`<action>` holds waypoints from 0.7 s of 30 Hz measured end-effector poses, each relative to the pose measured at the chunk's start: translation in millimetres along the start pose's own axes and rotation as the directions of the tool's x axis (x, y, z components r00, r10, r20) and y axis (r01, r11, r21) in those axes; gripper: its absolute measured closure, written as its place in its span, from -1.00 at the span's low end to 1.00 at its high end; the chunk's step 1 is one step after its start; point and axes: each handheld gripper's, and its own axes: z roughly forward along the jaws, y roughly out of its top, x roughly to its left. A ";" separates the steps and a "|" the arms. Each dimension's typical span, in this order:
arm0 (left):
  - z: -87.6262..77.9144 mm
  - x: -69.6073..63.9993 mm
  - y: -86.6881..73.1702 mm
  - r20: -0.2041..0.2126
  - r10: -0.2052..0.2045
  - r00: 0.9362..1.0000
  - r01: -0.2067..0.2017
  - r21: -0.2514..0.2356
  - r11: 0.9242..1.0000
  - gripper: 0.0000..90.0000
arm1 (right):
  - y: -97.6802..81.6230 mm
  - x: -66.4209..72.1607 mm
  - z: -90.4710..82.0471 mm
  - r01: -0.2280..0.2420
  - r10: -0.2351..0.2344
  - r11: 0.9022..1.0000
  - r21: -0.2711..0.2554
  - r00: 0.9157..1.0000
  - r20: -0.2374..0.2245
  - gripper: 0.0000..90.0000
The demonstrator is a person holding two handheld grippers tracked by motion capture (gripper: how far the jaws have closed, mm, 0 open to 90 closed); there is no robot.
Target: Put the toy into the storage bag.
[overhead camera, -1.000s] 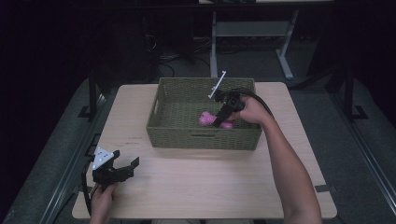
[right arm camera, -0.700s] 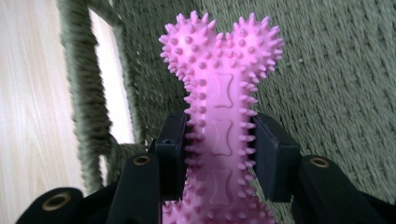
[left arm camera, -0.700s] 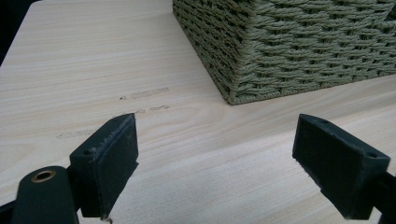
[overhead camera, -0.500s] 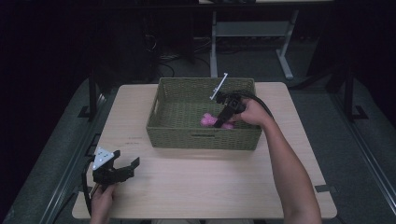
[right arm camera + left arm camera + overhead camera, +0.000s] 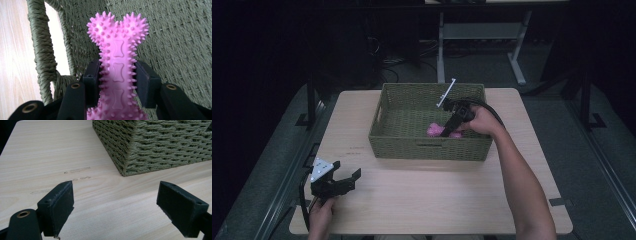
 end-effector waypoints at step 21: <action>0.2 -0.3 0.1 0.000 0.002 1.000 -0.002 0.000 1.000 -0.69 | -2.9 0.6 -6.5 -0.024 0.024 1.000 -0.018 1.000 0.010 0.10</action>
